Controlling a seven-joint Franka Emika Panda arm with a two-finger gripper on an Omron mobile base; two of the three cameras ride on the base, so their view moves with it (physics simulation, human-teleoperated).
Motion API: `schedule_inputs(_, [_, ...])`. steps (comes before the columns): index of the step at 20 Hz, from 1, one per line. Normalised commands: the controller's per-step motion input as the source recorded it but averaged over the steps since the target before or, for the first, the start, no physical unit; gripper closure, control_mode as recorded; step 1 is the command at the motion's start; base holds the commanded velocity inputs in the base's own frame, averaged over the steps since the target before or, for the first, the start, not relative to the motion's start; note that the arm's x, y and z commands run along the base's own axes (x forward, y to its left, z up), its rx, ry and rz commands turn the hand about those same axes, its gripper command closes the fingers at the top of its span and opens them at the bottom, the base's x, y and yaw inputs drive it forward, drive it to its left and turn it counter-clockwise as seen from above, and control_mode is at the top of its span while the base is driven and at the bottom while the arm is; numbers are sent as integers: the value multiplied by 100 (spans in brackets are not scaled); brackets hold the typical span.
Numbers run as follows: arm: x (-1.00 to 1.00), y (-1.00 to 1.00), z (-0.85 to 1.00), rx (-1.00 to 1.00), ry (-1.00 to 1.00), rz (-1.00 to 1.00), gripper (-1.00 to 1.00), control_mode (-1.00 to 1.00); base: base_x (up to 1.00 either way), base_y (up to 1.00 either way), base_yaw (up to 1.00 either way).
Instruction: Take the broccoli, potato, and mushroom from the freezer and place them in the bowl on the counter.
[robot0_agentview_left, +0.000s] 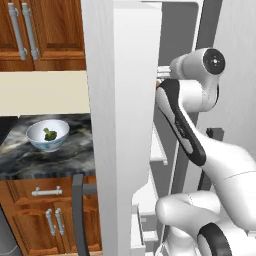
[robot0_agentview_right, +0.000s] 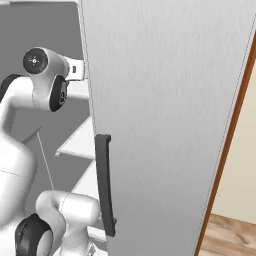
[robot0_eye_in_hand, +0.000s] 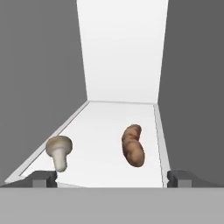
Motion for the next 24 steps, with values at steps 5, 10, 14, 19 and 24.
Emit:
schedule_inputs(5, [37,9,-20,-9,19,0,-100,-100,0,0,0])
schedule_inputs(10, [33,22,-51,-14,28,0,-100,-100,0,0,0])
schedule_inputs(14, [40,4,-16,-1,8,0,-100,-100,0,0,0])
schedule_inputs(19, [49,0,-20,1,0,-2,-100,-100,0,0,0])
schedule_inputs(24, [64,0,-38,0,-1,-3,-100,-100,0,0,0])
